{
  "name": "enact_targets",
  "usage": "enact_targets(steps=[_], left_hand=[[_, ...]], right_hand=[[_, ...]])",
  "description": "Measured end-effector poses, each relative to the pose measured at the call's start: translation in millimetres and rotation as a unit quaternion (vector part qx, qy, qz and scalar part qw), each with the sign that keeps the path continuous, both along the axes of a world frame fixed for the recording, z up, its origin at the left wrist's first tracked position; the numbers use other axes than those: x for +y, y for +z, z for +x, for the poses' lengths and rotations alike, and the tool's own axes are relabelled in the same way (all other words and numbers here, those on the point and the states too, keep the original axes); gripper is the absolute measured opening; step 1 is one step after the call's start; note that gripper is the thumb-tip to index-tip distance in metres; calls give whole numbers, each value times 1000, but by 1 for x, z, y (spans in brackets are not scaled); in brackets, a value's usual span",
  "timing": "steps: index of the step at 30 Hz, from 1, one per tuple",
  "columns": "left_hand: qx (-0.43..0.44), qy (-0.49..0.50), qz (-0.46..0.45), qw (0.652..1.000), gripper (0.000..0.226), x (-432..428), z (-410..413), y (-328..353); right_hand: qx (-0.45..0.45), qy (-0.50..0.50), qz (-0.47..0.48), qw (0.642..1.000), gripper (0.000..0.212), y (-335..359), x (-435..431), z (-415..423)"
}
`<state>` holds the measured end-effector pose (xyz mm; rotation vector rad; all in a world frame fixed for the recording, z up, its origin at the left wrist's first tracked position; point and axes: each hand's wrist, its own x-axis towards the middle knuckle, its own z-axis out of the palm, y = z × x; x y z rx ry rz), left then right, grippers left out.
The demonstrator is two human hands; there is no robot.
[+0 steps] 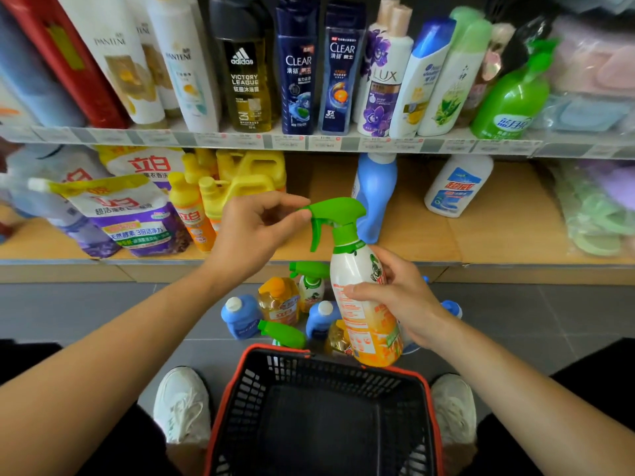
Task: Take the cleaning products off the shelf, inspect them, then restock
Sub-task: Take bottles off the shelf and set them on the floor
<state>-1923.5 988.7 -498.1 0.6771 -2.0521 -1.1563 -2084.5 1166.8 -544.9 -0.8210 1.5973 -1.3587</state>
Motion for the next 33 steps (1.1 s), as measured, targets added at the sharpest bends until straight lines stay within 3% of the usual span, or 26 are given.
enact_targets(steps=[5,7,13,20,24,28,30,33], left_hand=[[65,24,193,979,12,3,-8,-5],[76,6,226,971,5,4,-9,-8],[37,-41,90,994,17,1,-5,-11],[39,-5,80,996,22,3,-6,-14],[61,-17,165,984,31,11,-7,-20],[-42,-38,285,957,15,27,-7,-29],[-81,-57,356,929,17,36,-5,-32],[-148,-116,371,909,30,53,-4,-39]], right_hand=[[18,-3,-11,1000,54,2,3,-1],[20,-6,-12,1000,53,2,3,-1],[5,-4,-4,1000,51,3,3,-3],[-4,17,-1,1000,46,2,3,-2],[-14,6,2,1000,45,1,3,-3],[-15,-30,0,999,40,2,2,-5],[-25,-58,-1,998,38,3,1,-5],[-52,-110,-2,993,50,7,-1,-5]])
